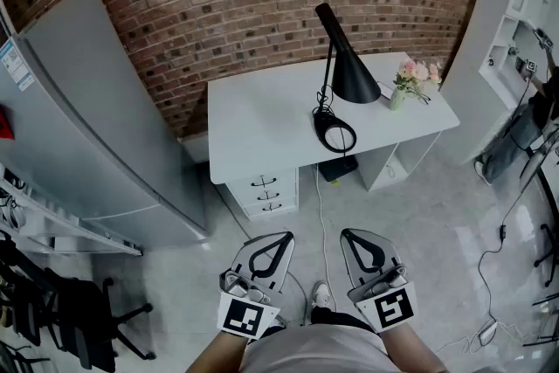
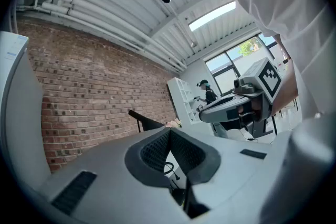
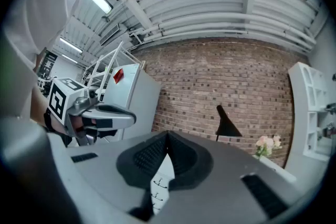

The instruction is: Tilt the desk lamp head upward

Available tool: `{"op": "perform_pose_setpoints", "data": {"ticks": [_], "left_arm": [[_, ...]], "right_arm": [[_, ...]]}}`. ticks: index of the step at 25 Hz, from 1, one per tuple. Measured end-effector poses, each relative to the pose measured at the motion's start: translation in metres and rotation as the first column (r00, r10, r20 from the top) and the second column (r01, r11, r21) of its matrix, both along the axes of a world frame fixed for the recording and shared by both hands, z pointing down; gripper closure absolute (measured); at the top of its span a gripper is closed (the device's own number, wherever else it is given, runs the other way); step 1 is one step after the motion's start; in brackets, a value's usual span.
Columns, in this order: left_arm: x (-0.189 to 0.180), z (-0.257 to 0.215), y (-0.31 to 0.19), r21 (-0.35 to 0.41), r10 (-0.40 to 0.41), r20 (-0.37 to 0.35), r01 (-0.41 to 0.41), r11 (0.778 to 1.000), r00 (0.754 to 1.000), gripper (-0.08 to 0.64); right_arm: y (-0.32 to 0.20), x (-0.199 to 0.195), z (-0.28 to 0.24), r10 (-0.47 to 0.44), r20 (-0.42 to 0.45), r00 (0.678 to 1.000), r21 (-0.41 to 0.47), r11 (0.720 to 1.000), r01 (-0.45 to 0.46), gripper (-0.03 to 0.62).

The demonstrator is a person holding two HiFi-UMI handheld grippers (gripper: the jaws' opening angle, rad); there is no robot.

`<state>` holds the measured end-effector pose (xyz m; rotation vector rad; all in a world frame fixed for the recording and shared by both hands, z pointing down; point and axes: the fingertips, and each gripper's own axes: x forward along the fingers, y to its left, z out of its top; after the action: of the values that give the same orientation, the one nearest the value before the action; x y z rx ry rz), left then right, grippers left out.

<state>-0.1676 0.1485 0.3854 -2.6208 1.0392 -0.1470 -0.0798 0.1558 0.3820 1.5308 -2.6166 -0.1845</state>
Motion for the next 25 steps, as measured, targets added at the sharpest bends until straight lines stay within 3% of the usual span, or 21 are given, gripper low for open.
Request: {"op": "perform_pose_setpoints", "data": {"ticks": [16, 25], "left_arm": [[-0.008, 0.012, -0.001, -0.052, 0.038, -0.043, -0.04, 0.998, 0.998, 0.554], [0.022, 0.007, -0.028, -0.04, 0.048, -0.054, -0.05, 0.998, 0.997, 0.554]], "right_arm": [[0.001, -0.012, 0.007, 0.041, 0.039, 0.998, -0.019, 0.999, -0.04, 0.574], [-0.026, 0.02, 0.005, 0.049, 0.037, 0.998, -0.025, 0.999, -0.048, 0.574]]}}
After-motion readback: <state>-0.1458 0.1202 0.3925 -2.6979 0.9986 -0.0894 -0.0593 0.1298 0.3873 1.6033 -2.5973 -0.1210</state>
